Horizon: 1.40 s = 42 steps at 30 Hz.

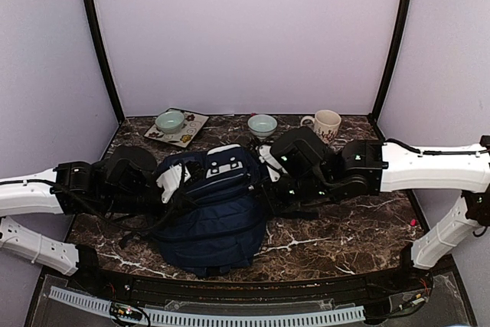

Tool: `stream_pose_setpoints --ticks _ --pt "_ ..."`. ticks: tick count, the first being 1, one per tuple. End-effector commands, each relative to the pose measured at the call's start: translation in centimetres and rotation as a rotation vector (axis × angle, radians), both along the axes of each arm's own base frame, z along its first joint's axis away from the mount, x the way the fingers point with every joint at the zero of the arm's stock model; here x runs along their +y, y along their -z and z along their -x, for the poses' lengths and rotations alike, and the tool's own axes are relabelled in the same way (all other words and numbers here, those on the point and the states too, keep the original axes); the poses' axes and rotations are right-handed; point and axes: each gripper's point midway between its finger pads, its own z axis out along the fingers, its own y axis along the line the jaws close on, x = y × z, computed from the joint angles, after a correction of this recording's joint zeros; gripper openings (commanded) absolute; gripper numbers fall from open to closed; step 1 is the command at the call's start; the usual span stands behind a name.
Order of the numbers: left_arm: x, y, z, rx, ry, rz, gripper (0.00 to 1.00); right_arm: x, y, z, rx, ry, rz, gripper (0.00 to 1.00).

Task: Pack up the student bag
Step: Zip the student bag into the second largest pocket of the bag.

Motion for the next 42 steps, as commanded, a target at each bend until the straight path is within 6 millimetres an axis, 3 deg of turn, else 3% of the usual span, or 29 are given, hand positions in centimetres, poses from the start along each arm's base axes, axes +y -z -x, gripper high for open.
stream_pose_setpoints --ticks 1,3,6,11,18,20,24,26,31,35,37,39,42 --pt "0.1 -1.8 -0.6 -0.028 0.005 -0.009 0.32 5.3 -5.5 3.3 -0.051 -0.204 -0.176 0.00" --pt "-0.6 -2.7 0.0 -0.032 0.058 0.032 0.45 6.5 -6.0 4.1 -0.058 -0.239 -0.184 0.00" --pt "-1.4 -4.0 0.9 -0.044 0.134 0.084 0.50 7.7 -6.7 4.7 -0.071 -0.275 -0.198 0.00" --pt "-2.6 -4.3 1.2 -0.045 0.187 0.087 0.44 8.9 -8.2 4.7 -0.107 -0.302 -0.227 0.00" --pt "-3.9 -3.3 0.4 -0.037 0.186 0.053 0.37 9.1 -8.6 4.7 -0.124 -0.315 -0.230 0.00" --pt "-4.2 -3.2 0.4 -0.029 0.195 0.054 0.30 9.0 -8.7 4.6 -0.126 -0.311 -0.232 0.00" --pt "-4.3 -2.7 0.4 -0.016 0.194 0.033 0.06 8.3 -8.6 4.1 -0.140 -0.272 -0.223 0.00" --pt "-4.1 -2.6 0.2 -0.014 0.182 0.024 0.00 7.8 -8.8 3.7 -0.154 -0.243 -0.224 0.00" --pt "-4.0 -2.7 0.4 -0.012 0.187 0.030 0.01 6.7 -10.2 3.0 -0.183 -0.187 -0.289 0.00" --pt "-3.9 -2.7 0.5 -0.005 0.183 0.039 0.23 6.0 -10.4 2.2 -0.189 -0.152 -0.297 0.00" --pt "-4.0 -2.6 0.6 0.000 0.183 0.046 0.27 5.8 -10.4 2.1 -0.189 -0.147 -0.298 0.00" --pt "-4.1 -2.1 0.5 0.005 0.178 0.037 0.25 5.8 -10.4 2.1 -0.189 -0.148 -0.299 0.00" --pt "-3.8 -1.8 -0.4 -0.018 0.134 0.013 0.08 5.9 -10.5 2.2 -0.187 -0.152 -0.302 0.00"
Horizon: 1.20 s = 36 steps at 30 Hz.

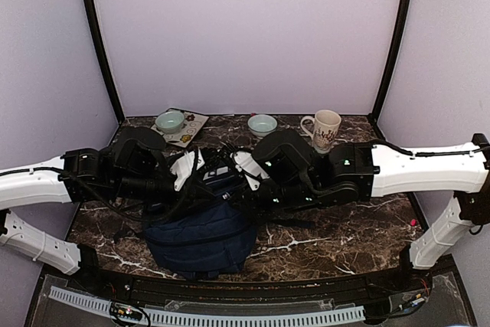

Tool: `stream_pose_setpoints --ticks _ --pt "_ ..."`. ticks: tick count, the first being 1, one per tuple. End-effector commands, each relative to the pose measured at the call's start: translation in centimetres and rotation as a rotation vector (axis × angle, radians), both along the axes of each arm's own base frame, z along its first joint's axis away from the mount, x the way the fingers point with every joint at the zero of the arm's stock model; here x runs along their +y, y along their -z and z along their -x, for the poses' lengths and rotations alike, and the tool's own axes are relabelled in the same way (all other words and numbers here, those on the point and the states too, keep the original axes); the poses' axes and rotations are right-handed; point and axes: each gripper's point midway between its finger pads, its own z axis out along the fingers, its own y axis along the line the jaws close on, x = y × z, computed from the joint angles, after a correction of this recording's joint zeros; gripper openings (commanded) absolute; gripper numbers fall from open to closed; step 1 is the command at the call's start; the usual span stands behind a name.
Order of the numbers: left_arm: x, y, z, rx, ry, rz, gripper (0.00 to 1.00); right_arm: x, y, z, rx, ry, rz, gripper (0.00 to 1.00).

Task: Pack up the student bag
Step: Zip the student bag into the second largest pocket of the bag.

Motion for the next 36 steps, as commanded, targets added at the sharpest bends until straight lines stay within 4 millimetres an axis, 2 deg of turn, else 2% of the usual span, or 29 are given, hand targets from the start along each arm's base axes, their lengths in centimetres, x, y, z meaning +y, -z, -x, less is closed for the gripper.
stream_pose_setpoints --ticks 1,4,9,14,16,20,26,32,36 --pt "0.6 1.5 -0.8 -0.004 -0.051 -0.058 0.05 1.1 -8.1 -1.1 -0.079 0.040 -0.270 0.00" --pt "0.5 1.4 -0.7 -0.005 -0.041 -0.050 0.00 1.2 -8.3 -1.2 -0.080 0.042 -0.274 0.00" --pt "1.5 1.2 -1.2 -0.032 -0.080 -0.062 0.00 0.6 -8.2 -2.1 -0.084 0.084 -0.268 0.00" --pt "3.5 0.0 -1.7 -0.087 -0.147 -0.058 0.00 -1.7 -6.2 -4.3 -0.042 0.162 -0.230 0.00" --pt "4.1 0.1 -1.6 -0.091 -0.157 -0.063 0.00 -3.1 -5.4 -5.6 -0.020 0.201 -0.228 0.00" --pt "4.8 0.8 -1.3 -0.071 -0.169 -0.074 0.00 -4.6 -4.3 -7.0 0.009 0.228 -0.228 0.00" --pt "4.9 1.0 -1.1 -0.057 -0.175 -0.066 0.00 -5.2 -3.3 -8.1 0.021 0.251 -0.221 0.00" --pt "4.9 1.0 -0.8 -0.062 -0.155 -0.059 0.00 -6.1 -0.7 -11.4 0.049 0.315 -0.182 0.00" --pt "4.9 1.1 -0.8 -0.060 -0.151 -0.065 0.00 -5.8 0.6 -12.3 0.054 0.299 -0.124 0.00"
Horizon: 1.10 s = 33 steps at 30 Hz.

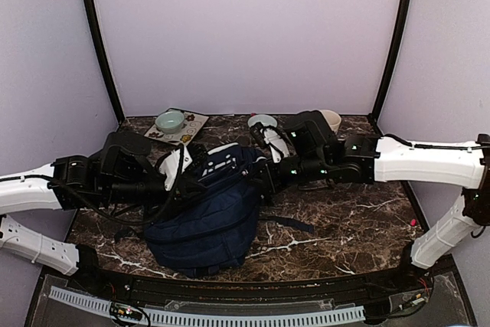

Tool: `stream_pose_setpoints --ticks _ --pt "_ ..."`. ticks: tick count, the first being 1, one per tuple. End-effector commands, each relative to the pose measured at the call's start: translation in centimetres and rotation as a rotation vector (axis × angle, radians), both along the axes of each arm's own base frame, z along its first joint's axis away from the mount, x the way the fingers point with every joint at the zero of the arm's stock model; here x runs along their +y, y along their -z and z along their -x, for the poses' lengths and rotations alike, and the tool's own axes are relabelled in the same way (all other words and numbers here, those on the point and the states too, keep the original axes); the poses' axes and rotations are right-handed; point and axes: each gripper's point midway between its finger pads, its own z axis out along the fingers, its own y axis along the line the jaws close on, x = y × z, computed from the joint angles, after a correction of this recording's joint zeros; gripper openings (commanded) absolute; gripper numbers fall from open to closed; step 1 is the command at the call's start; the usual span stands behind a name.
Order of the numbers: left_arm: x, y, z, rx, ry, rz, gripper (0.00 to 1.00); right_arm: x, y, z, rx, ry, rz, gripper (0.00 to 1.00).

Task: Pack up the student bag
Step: Zip the student bag into the second largest pocket of the bag, then reset both arms

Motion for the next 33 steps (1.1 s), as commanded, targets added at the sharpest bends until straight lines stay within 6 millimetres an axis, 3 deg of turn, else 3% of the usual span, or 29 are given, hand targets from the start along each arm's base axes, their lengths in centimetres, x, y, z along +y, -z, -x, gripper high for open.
stream_pose_setpoints --ticks 1,9,16,19,21,23,25,29,33 --pt "3.0 2.2 0.1 0.020 -0.052 -0.113 0.00 -2.1 -0.2 -5.4 -0.072 0.163 0.049 0.00" --pt "2.7 2.1 0.2 0.035 -0.050 -0.097 0.00 -2.1 2.1 -6.1 -0.045 0.190 0.110 0.00" --pt "2.1 1.8 0.2 0.048 -0.046 -0.079 0.01 -1.9 1.8 -5.1 -0.032 0.151 0.070 0.00" --pt "1.9 1.6 0.0 0.048 -0.058 -0.067 0.16 -2.3 0.8 -4.9 -0.044 0.153 0.054 0.06" --pt "2.0 1.1 -0.3 0.036 -0.071 -0.055 0.37 -2.7 0.2 -5.0 -0.053 0.161 0.062 0.14" --pt "2.1 0.6 -0.7 0.024 -0.101 -0.040 0.58 -3.6 -0.2 -5.3 -0.064 0.187 0.093 0.35" --pt "2.3 -0.1 -1.2 0.002 -0.128 -0.029 0.71 -4.6 -1.1 -6.0 -0.091 0.229 0.107 0.46" --pt "3.4 -1.1 -3.1 -0.073 -0.216 -0.039 0.84 -7.5 -3.0 -7.7 -0.164 0.327 0.125 0.60" --pt "5.3 -1.6 -5.6 -0.117 -0.298 -0.046 0.89 -11.6 -4.4 -9.9 -0.217 0.440 0.147 0.70"
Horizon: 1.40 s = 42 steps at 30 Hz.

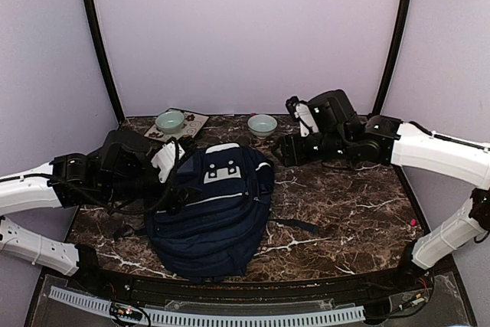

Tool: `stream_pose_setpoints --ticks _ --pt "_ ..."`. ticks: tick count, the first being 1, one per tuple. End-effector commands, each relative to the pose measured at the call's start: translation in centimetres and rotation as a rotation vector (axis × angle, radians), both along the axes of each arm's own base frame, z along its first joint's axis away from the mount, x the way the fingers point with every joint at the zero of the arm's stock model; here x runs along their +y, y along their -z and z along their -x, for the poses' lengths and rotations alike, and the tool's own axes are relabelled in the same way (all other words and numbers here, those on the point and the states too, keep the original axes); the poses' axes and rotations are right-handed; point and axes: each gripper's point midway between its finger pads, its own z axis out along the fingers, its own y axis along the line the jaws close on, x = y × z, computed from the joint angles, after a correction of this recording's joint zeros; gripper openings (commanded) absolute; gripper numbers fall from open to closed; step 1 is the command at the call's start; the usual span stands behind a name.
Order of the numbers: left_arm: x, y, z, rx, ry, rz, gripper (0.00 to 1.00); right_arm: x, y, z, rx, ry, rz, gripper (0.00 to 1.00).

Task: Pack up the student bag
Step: Reset both arms

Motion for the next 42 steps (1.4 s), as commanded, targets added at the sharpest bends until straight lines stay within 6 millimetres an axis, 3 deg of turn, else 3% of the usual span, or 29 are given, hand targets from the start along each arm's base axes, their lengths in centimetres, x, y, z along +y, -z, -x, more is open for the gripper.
stream_pose_setpoints --ticks 1,5,8,13,19,24,29,35,37,39,42 --pt "2.8 -2.7 -3.7 -0.098 -0.133 0.029 0.89 -5.4 -3.4 -3.4 -0.114 0.169 0.019 0.72" --pt "5.8 -3.1 -6.7 -0.153 -0.235 0.015 0.90 -10.0 -4.2 -5.4 -0.140 0.290 0.031 0.80" --pt "8.1 -2.7 -8.9 -0.180 -0.318 -0.002 0.96 -13.5 -4.6 -6.6 -0.150 0.384 0.028 0.99" --pt "13.7 -1.6 -13.2 -0.167 -0.553 0.066 0.97 -19.5 -5.3 -8.1 -0.196 0.591 0.073 1.00" --pt "20.9 0.6 -16.5 -0.253 -0.792 0.220 0.98 -23.8 -1.9 -7.6 -0.288 0.697 0.253 1.00" --pt "24.2 4.3 -18.7 -0.260 -0.877 0.164 0.99 -26.0 0.9 -6.9 -0.406 0.709 0.207 1.00" --pt "27.4 6.7 -20.1 -0.269 -0.962 0.269 0.99 -28.9 2.6 -5.6 -0.581 0.752 0.125 1.00" --pt "29.1 11.1 -21.2 -0.249 -1.006 0.203 0.97 -31.8 6.1 -6.5 -0.551 0.838 0.146 1.00" --pt "29.4 11.7 -21.7 -0.214 -1.011 0.196 0.94 -32.8 6.6 -6.5 -0.577 0.869 0.131 1.00" --pt "29.0 10.9 -21.9 -0.286 -0.966 0.218 0.95 -33.5 6.9 -6.5 -0.601 0.890 0.112 1.00" --pt "28.2 10.7 -21.1 -0.309 -0.914 0.242 0.96 -33.9 6.8 -6.6 -0.665 0.872 0.097 1.00"
